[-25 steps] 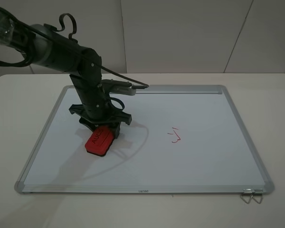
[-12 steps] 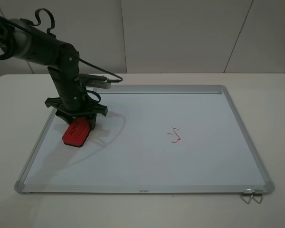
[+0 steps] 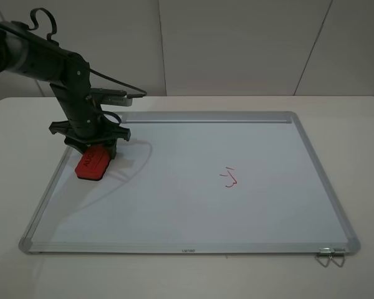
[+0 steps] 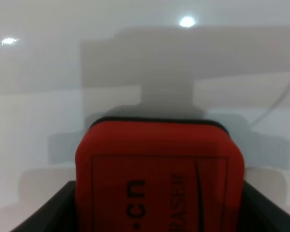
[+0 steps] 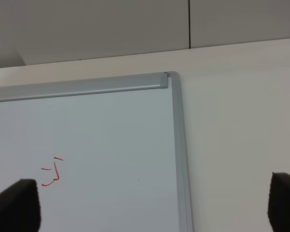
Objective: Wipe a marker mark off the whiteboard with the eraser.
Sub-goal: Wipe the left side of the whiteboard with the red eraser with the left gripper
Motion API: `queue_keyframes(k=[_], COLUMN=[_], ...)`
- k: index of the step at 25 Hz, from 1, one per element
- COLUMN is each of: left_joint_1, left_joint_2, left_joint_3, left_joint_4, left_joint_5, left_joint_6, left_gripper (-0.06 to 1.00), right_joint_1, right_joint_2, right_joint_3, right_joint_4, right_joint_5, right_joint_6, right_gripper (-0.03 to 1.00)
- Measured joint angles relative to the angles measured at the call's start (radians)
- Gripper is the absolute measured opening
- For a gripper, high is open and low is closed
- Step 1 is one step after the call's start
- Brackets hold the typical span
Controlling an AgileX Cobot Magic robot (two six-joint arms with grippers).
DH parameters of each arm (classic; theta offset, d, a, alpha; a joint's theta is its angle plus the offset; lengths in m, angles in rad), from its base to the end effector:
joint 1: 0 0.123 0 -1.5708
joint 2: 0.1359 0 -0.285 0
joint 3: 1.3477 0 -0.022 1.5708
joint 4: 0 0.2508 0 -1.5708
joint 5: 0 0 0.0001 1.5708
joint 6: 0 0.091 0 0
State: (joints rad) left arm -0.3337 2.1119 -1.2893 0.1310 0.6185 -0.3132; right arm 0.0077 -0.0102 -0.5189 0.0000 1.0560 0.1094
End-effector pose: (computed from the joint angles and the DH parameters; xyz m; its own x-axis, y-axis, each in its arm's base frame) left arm 0.3793 -0.1242 0.1046 -0.9660 0.1187 -0.2296 0.1155 0.9929 0.0274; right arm -0.0085 -0.0001 0.2828 -0.4240 0.1059 -0.8995 0.0388 0.9944 0.0988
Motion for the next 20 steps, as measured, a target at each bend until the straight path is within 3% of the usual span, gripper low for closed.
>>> queue_keyframes(k=[10,20], left_joint_1=[-0.060,-0.100], left_joint_2=[0.070,0.078], left_joint_3=[-0.127,-0.139], left_joint_4=[-0.034,-0.068], left_joint_5=[0.073,0.124], left_joint_6=[0.039,0.064], left_gripper=[0.59,0.59], right_joint_1=[0.000,0.000], right_joint_2=[0.000,0.000], right_joint_3=[0.000,0.000], right_joint_4=[0.000,0.000], right_joint_5=[0.000,0.000], right_joint_6=[0.000,0.000], right_gripper=[0.83,0.83])
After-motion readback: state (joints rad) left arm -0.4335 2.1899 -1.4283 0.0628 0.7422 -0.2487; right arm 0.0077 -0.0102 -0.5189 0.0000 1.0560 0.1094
